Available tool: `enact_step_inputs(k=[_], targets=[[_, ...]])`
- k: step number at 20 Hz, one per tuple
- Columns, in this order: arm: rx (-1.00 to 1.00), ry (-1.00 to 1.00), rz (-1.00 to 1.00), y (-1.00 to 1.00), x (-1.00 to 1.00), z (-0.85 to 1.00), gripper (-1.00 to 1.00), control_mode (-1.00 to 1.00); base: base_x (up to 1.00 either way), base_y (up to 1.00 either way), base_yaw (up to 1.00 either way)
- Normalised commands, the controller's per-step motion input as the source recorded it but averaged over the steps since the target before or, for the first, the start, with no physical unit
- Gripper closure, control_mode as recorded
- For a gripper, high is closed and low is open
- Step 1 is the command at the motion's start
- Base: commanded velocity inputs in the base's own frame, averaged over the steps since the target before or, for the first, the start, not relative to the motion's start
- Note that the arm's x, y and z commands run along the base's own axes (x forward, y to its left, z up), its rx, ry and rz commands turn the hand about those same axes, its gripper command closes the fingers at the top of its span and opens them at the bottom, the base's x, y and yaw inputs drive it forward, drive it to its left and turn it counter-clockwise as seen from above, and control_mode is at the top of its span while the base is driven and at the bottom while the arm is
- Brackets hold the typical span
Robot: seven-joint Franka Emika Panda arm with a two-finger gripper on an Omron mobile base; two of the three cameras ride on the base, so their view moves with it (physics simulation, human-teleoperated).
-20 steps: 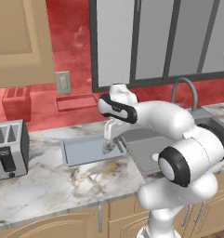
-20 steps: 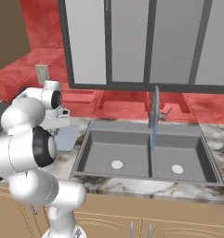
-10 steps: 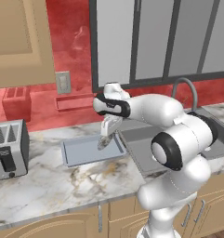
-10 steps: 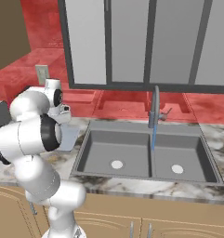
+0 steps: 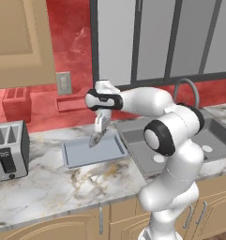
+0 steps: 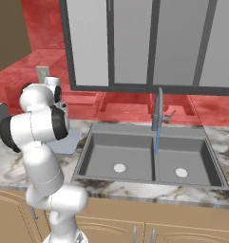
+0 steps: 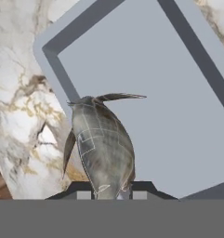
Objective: Take the fish out of the fridge, briefly rinse it in the sink, and place it on the tray next to the sink.
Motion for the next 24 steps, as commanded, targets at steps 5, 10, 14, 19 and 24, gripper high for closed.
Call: enact_step_inputs(k=[5,10,14,19,24], targets=[[0.18,0.01,0.03,0.02,0.01,-0.25,1.0,-1.0,0.0,0.0,0.0],[0.21,0.0,0.04,0.0,0.0,-0.22,1.0,-1.0,0.0,0.0,0.0],[0.17,0.0,0.03,0.0,0.01,-0.27,1.0,-1.0,0.0,0.0,0.0],[0.09,0.0,0.02,0.0,0.0,-0.3,1.0,-1.0,0.0,0.0,0.0],[0.01,0.0,0.0,0.0,0.15,-0.08,1.0,-1.0,0.0,0.0,0.0]])
